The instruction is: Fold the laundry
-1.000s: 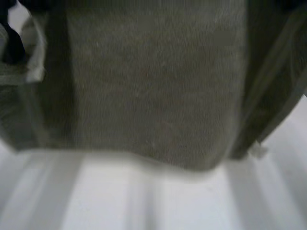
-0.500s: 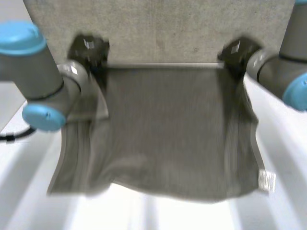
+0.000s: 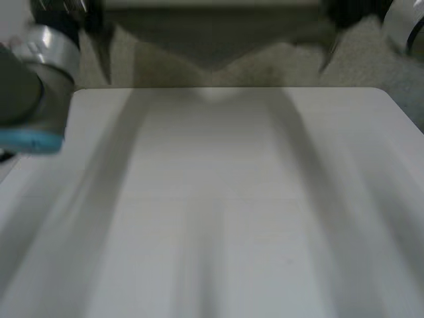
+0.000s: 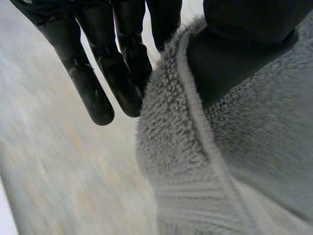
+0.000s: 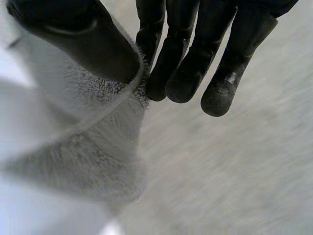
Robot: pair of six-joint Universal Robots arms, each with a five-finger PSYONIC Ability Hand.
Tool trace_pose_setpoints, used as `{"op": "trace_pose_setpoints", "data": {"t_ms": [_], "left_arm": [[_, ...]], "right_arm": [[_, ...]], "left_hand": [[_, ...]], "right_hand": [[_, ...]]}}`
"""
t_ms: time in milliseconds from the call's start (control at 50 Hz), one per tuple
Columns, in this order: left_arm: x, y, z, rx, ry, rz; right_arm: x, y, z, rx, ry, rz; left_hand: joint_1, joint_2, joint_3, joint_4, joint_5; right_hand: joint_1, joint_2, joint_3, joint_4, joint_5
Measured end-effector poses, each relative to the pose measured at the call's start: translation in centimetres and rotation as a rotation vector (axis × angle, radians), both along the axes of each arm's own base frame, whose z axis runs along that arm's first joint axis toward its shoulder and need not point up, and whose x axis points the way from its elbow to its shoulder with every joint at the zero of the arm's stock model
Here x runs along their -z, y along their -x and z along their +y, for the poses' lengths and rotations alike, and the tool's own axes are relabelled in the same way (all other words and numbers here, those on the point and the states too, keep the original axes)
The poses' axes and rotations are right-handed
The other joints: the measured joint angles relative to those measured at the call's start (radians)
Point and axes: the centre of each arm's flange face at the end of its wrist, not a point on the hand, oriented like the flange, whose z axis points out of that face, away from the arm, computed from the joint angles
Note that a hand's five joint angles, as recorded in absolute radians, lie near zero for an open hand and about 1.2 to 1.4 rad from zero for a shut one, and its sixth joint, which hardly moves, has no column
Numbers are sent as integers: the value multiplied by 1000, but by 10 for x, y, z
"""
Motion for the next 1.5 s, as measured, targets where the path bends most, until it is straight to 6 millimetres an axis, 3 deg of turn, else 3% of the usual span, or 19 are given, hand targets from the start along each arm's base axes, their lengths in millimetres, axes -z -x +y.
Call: {"op": "trace_pose_setpoints", "data": {"t_ms": [40,100,120,180,220,300,360,500,620,700,980,1140,1340,1500], "left_arm": [[29,1,-1,15,-65,-35],[87,4,-2,46,-190,-99],[95,4,-1,49,-205,-107],[151,4,1,61,-312,-174],[178,4,4,60,-359,-217],[214,2,9,50,-415,-309],[225,0,13,42,-426,-365],[217,-2,17,24,-391,-412],[197,-3,20,17,-354,-395],[193,-4,24,18,-351,-389],[194,-6,27,19,-362,-389],[195,-7,25,14,-365,-386],[195,-9,27,16,-375,-375],[194,-9,27,16,-374,-373]], "right_arm": [[29,-2,-2,-8,-69,59],[92,-5,-5,-22,-188,169],[101,-5,-5,-24,-202,182],[161,-6,-5,-32,-292,259],[189,-5,-4,-34,-335,286],[230,-3,-1,-31,-405,318],[245,-2,2,-26,-440,329],[240,4,4,3,-435,308],[226,11,2,63,-381,248],[229,19,-5,127,-366,222],[256,46,-17,228,-476,203],[251,47,-6,225,-580,124],[228,47,13,188,-589,83],[231,49,26,182,-609,91]], "left_hand": [[1,0,0,0,0],[1,0,0,0,0],[1,0,0,0,0],[1,0,0,0,0],[1,0,0,0,0],[1,0,0,0,0],[1,0,0,0,0],[1,0,0,0,0],[1,0,0,0,0],[1,0,0,0,0],[1,0,0,0,0],[1,0,0,0,0],[1,0,0,0,0],[1,0,0,0,0]], "right_hand": [[0,0,0,0,0],[0,0,0,0,0],[0,0,0,0,0],[0,0,0,0,0],[0,0,0,0,0],[0,0,0,0,0],[0,0,0,0,0],[-17,-23,-37,-32,-58],[-490,-477,-502,-490,-541],[-589,-572,-602,-589,-651],[-621,-602,-630,-628,-695],[-625,-602,-630,-628,-695],[-657,-631,-670,-668,-729],[-718,-693,-733,-722,-792]]}}
